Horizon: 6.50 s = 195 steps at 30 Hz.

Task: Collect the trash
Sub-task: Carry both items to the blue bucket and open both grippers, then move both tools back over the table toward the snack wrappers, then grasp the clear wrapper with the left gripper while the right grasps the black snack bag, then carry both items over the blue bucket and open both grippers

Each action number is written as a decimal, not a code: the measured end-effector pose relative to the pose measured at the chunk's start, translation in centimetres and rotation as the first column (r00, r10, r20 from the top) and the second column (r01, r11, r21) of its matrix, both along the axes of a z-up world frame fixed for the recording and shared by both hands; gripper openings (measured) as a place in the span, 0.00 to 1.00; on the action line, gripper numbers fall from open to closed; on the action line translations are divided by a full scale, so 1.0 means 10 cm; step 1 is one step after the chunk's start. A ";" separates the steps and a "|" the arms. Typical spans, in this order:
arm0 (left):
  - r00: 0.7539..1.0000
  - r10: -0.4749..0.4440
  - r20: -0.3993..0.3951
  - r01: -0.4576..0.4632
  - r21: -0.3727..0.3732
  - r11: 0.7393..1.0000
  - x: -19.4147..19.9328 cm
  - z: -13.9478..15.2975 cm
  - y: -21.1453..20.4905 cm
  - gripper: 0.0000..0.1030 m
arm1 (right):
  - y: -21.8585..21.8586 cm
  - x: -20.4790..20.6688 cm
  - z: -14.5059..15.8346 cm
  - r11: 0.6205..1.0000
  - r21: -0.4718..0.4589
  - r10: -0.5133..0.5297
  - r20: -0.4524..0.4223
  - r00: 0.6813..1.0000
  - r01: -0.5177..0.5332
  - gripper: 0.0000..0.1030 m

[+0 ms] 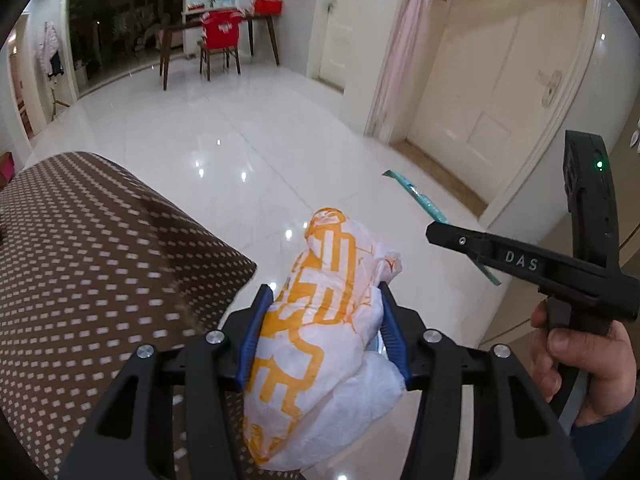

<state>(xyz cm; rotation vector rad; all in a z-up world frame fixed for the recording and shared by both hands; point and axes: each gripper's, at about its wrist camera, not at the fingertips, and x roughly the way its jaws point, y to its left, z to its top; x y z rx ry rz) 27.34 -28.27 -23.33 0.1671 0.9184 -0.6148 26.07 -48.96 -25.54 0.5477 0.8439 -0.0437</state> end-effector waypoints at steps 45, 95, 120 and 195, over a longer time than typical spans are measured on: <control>0.993 -0.055 0.108 0.056 -0.015 0.998 -0.08 0.73 -0.11 0.88 | -0.15 -0.19 0.33 0.992 -0.019 -0.120 0.023 0.992 0.121 0.94; 0.814 0.514 0.271 -0.564 0.159 0.810 1.13 0.54 4.71 0.91 | 4.35 2.28 0.62 0.851 -0.051 0.525 0.027 0.851 -0.523 0.94; 0.897 0.425 0.126 -0.432 0.036 0.901 1.31 0.31 4.68 0.19 | 4.91 2.12 0.33 0.730 -0.387 0.591 -0.059 0.805 -0.564 0.59; 0.954 -0.103 -0.281 0.138 0.107 0.985 0.74 -0.29 -0.40 0.89 | -0.38 -0.26 -0.40 0.902 0.254 -0.306 -0.191 0.933 0.348 0.94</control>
